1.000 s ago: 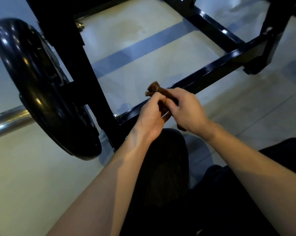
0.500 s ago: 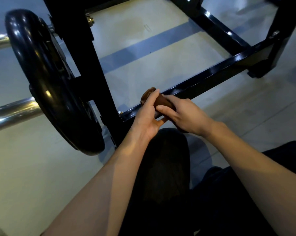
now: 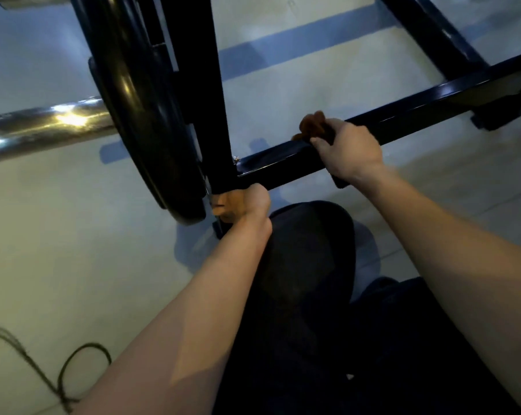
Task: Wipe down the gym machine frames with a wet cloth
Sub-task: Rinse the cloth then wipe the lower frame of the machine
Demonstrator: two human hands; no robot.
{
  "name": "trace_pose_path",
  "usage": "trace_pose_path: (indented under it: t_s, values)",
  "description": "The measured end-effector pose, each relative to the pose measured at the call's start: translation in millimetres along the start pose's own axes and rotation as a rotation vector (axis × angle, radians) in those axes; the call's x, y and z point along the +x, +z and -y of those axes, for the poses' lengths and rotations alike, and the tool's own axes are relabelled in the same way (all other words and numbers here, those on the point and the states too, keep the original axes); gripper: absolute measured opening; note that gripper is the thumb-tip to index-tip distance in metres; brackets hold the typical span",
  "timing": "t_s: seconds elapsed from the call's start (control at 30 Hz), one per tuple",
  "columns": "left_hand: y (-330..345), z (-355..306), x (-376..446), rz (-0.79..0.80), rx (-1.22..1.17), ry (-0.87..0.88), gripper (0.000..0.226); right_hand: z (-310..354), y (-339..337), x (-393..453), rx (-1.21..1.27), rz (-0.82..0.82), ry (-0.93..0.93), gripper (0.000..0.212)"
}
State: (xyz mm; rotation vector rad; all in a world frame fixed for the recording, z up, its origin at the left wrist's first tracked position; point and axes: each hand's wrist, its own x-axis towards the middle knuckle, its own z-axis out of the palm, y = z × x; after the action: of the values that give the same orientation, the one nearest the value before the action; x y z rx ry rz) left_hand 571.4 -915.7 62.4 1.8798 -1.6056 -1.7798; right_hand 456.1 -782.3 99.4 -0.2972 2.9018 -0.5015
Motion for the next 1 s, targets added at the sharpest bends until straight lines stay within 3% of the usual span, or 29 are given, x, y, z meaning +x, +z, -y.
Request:
trace_pose_path:
  t_s: [0.13, 0.23, 0.37, 0.53, 0.6, 0.7, 0.8, 0.93, 1.0]
  values:
    - [-8.4, 9.3, 26.5, -0.019, 0.036, 0.041, 0.082, 36.4, 38.6, 5.2, -0.312, 0.021, -0.128, 0.04]
    - [-6.7, 27.6, 61.7, -0.007, 0.05, 0.194, 0.088, 73.8, 71.6, -11.9, -0.409, 0.034, -0.288, 0.057]
    - [6.4, 51.2, 93.7, -0.07, 0.174, 0.28, 0.075, 70.8, 80.4, -16.5, -0.539, 0.073, -0.503, 0.068]
    - [-15.9, 20.5, 47.5, -0.075, 0.24, 0.282, 0.069, 8.0, 43.5, 29.3, -0.555, 0.027, -0.044, 0.058]
    - [-17.2, 17.8, 46.3, -0.092, 0.264, 0.286, 0.067, 35.3, 57.3, 15.7, -0.481, 0.028, -0.093, 0.055]
    - [-15.1, 19.7, 47.5, -0.111, 0.28, 0.32, 0.06, 80.4, 90.2, -23.2, -0.35, 0.12, -0.343, 0.057]
    - [-17.2, 21.2, 48.5, -0.098, 0.293, 0.336, 0.061, 71.4, 83.5, -22.3, -0.302, 0.117, -0.414, 0.061]
    - [-21.1, 25.7, 53.7, -0.035, 0.342, 0.327, 0.059, 19.7, 53.7, 14.4, -0.234, 0.018, -0.075, 0.038]
    - [-21.4, 26.5, 56.1, -0.043, 0.345, 0.323, 0.06, 26.6, 56.8, 10.6, -0.138, -0.045, 0.036, 0.035]
